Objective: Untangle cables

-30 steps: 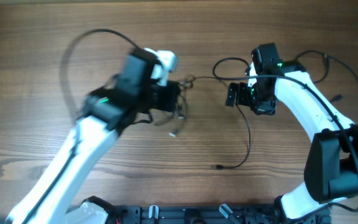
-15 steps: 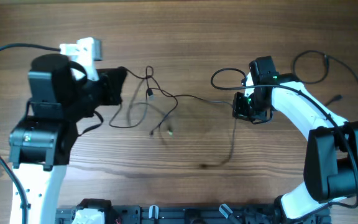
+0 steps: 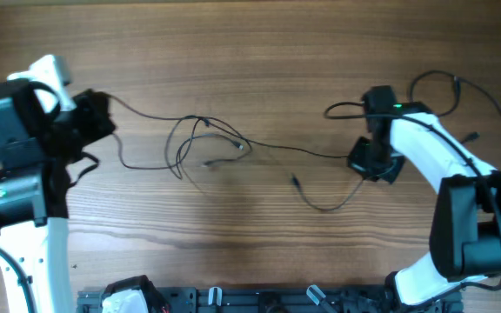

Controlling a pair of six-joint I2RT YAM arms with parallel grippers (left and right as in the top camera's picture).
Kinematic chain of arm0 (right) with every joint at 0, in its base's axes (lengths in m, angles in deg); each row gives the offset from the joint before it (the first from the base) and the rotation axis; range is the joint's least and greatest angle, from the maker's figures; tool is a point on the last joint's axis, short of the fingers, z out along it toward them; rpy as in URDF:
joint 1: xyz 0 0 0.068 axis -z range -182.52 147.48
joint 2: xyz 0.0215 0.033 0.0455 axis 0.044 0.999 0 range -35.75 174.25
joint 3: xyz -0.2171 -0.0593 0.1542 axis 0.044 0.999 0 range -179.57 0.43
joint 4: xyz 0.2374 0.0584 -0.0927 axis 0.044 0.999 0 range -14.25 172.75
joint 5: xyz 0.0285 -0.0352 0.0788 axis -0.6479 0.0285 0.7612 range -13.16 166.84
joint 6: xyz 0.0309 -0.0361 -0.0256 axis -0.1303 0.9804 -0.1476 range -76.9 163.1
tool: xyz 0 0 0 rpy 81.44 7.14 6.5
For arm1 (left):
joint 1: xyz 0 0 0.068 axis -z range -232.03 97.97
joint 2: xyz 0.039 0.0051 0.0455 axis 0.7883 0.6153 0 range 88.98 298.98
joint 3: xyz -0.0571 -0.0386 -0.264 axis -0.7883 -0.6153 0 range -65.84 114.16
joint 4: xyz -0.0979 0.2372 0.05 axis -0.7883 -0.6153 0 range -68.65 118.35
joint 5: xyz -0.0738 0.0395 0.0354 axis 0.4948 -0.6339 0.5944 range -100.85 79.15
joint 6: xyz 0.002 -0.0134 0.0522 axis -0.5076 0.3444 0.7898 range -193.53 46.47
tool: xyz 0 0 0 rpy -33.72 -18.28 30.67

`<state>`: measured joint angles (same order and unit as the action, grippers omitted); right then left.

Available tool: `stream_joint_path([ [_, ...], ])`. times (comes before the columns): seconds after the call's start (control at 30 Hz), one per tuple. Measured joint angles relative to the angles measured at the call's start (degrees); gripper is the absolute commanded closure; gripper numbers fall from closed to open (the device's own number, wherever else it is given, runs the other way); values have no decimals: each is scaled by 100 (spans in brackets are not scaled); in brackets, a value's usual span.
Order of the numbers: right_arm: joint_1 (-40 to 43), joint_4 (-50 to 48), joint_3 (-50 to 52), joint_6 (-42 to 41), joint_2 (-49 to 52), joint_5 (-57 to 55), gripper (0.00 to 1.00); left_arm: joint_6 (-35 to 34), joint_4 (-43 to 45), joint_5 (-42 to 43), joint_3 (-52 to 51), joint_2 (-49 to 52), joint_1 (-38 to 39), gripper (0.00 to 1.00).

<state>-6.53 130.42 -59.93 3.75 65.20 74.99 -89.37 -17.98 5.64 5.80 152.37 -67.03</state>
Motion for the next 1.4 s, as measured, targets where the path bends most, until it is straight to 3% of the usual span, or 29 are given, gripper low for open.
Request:
stream_joint_path([
  [0.37,1399,72,0,-111,0,-118,96,-772,22,-323,0,9,-1926,96],
  [0.67,1587,-168,2,96,0,321,96,-1250,-74,-243,0,442,-2214,96],
  [0.83,1563,-623,2,1211,0,1650,96,-1255,-68,861,0,901,-1633,96],
  [1.07,1226,-695,2,2398,0,2920,87,-407,-68,2688,0,1668,-11,96],
  [1.23,970,-741,2,2761,0,3235,68,295,-103,3576,0,1967,1154,96],
  [1.33,929,-765,2,2802,0,3311,53,544,-111,3683,0,1998,1668,96],
  [1.4,929,-756,2,2822,0,3314,49,662,-127,3606,0,1998,1976,96],
])
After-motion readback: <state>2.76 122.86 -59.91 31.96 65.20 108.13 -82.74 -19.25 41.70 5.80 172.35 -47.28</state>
